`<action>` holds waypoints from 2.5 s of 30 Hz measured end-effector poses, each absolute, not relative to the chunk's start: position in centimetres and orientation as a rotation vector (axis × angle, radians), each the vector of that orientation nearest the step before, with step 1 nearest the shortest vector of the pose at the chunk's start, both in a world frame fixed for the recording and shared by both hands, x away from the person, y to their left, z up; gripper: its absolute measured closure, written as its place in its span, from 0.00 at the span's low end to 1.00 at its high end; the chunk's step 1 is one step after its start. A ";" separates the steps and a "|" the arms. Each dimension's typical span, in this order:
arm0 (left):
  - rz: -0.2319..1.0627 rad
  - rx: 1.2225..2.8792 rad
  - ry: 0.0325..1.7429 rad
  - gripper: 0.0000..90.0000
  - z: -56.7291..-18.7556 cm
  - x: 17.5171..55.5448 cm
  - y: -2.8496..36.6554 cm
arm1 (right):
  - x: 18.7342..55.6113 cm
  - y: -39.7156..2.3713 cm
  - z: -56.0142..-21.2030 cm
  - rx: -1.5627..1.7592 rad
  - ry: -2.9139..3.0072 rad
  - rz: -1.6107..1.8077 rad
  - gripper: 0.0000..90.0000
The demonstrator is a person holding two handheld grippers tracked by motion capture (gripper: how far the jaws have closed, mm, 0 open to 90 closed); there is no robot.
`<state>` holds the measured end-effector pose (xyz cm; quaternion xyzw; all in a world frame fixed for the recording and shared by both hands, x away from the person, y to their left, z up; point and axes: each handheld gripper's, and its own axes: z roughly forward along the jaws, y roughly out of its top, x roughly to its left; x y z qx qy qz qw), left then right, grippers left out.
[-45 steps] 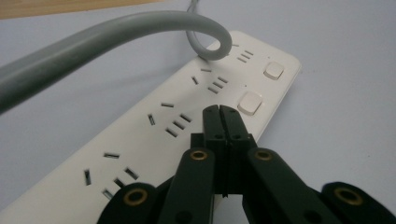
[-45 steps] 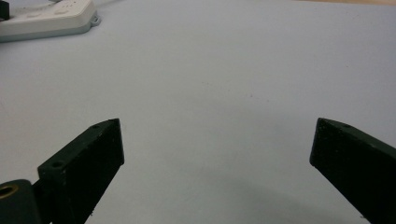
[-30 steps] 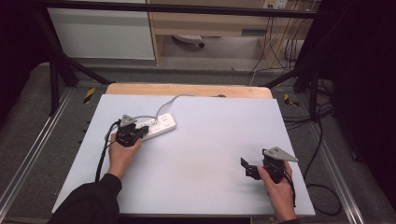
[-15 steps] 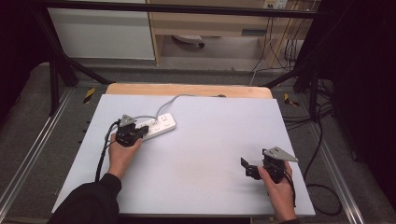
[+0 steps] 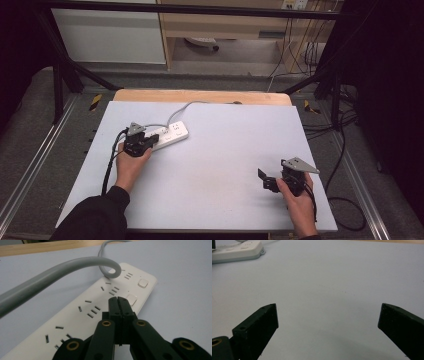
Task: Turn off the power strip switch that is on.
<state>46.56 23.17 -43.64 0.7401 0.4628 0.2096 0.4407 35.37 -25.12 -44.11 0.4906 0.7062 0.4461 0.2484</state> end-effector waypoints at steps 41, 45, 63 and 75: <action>0.447 1.779 1.052 0.62 -42.1 45.7 22.0 | 35.4 -25.2 -44.1 1.338 1.924 1.216 0.04; 0.422 1.766 1.028 0.53 -41.9 45.5 21.8 | 35.3 -25.2 -44.1 1.339 1.924 1.217 0.04; 0.421 1.757 0.971 0.18 -40.1 43.8 21.0 | 35.4 -25.2 -44.1 1.339 1.923 1.219 0.04; 0.397 1.769 0.940 0.13 -38.4 41.9 21.7 | 35.4 -25.1 -44.1 1.340 1.922 1.219 0.04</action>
